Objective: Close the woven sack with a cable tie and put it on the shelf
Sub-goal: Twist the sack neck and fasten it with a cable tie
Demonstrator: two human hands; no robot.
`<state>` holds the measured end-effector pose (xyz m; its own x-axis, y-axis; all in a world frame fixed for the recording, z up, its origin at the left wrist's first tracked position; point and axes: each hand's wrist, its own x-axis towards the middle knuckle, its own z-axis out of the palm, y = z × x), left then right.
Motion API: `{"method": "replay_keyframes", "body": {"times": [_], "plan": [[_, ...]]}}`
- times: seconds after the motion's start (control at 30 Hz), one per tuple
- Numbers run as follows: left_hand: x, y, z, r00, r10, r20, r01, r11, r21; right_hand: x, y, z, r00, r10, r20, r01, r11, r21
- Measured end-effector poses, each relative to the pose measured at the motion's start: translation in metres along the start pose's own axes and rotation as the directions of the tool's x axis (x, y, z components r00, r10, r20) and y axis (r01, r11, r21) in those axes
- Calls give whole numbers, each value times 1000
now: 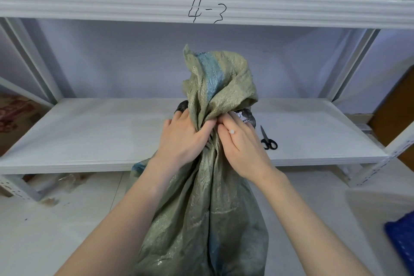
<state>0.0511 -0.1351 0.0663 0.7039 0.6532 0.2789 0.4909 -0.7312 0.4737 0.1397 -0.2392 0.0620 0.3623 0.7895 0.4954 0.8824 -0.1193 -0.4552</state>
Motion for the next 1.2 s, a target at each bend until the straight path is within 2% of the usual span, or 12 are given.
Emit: {"method": "replay_keyframes", "body": {"times": [0.13, 0.2, 0.3, 0.4, 0.7, 0.87, 0.97, 1.13, 1.2], "plan": [[1, -6, 2, 998, -9, -55, 15, 993, 120, -1, -2, -1, 999, -33, -27, 30, 994, -103], [3, -6, 2, 1000, -1, -15, 3, 987, 161, -2, -3, -3, 998, -53, -45, 49, 995, -87], [3, -5, -3, 997, -31, 72, 18, 983, 180, -2, -6, -5, 997, -49, -62, 53, 997, 62], [1, -1, -10, 994, -107, 16, 104, 987, 121, 1, -10, -5, 990, -24, -138, 58, 968, 243], [-3, 8, -17, 995, 25, -95, -9, 986, 168, 5, -21, -3, 992, -45, -116, 94, 884, 458], [-2, 10, -20, 992, 54, -114, -46, 996, 77, 5, -16, -1, 998, 42, -54, -7, 842, 539], [1, 11, -23, 999, 25, -40, -25, 1000, -6, 6, -10, -4, 990, 141, -14, -109, 818, 565], [4, 10, -41, 975, -4, 224, 44, 984, -174, 5, 0, -10, 973, 230, 12, -198, 808, 555], [4, 9, -48, 963, 5, 270, 49, 980, -193, 5, 3, -11, 969, 249, 12, -215, 810, 545]]}}
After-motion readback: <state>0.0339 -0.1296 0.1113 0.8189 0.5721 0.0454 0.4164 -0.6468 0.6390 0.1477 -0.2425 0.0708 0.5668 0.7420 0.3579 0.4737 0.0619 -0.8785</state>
